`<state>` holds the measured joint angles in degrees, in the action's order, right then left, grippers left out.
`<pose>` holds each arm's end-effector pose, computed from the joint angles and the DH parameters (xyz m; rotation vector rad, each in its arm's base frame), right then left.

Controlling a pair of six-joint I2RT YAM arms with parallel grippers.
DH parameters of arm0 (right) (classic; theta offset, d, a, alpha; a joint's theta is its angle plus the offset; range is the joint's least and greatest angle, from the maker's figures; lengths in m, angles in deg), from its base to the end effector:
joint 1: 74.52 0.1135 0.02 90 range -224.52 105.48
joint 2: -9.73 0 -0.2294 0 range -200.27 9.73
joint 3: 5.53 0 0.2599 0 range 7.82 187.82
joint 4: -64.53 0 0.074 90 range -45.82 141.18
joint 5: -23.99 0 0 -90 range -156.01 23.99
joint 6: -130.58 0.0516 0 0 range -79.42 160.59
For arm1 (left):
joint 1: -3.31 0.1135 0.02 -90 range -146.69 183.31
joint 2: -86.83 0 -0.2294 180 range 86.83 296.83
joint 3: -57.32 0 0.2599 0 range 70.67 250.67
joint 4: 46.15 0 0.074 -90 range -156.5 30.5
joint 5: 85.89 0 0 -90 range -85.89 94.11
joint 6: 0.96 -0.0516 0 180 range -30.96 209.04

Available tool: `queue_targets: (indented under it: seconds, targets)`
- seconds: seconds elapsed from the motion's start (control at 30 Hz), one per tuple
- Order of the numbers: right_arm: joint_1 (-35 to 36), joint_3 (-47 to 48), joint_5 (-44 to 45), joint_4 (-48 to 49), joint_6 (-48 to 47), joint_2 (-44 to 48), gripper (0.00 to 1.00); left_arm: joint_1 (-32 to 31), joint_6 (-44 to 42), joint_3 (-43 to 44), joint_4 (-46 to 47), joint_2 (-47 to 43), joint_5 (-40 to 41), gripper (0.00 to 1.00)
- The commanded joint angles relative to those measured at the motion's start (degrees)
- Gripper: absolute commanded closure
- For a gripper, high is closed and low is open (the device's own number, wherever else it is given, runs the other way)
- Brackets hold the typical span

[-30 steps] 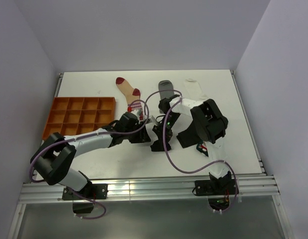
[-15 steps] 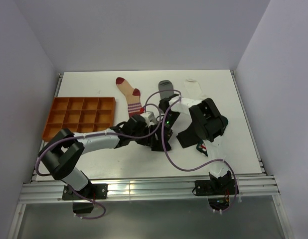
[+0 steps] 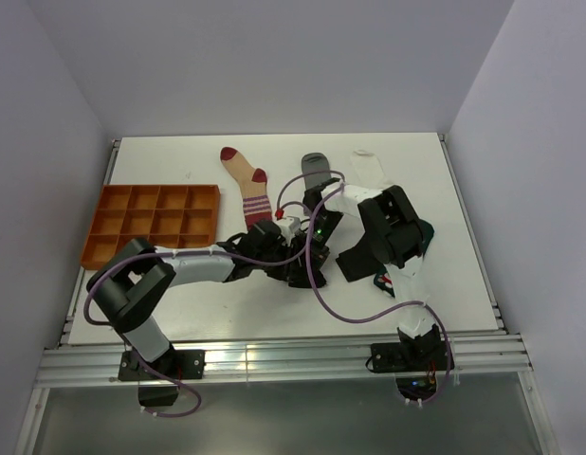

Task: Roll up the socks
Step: Roll the sock at the center of the board.

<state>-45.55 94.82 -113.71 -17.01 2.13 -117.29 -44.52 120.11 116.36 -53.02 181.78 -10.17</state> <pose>0.2933 0.2060 0.0767 1.3156 -2.3106 -1.2037 0.2197 -0.2615 0.1054 0.4989 2.4489 -0.9345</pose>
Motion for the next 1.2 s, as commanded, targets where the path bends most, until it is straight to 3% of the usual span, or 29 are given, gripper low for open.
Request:
queue_targets:
  seconds: [0.0, 0.17, 0.37, 0.47, 0.83, 1.17]
  targets:
    - [-0.76, 0.63, 7.98, 5.07, -0.66, -2.62, 0.76, -0.24, 0.30, 2.03, -0.06, 1.98, 0.22, 0.66]
    - [-0.93, -0.16, 8.24, 6.83, 0.84, -1.13, 0.72, -0.24, 1.89, 3.53, -3.22, 4.01, 1.10, 0.99]
    - [-2.16, -3.41, 6.84, 11.75, 2.42, 4.66, 0.53, -0.24, 3.12, 5.02, -6.30, 5.59, 2.94, 1.00]
    - [-4.27, -3.94, 4.73, 11.76, 1.89, 7.40, 0.50, -0.07, 2.94, 5.90, -9.20, 6.38, 3.30, 1.00]
    - [-12.88, -10.88, 0.86, 14.82, -0.48, 17.22, 0.49, 3.71, 3.12, 9.23, -14.47, 8.75, -0.48, 1.00]
    - [-14.38, -31.18, 8.67, 36.88, -2.05, 38.94, 0.45, 5.29, 3.12, 14.60, -19.84, 12.53, -5.22, 1.00]
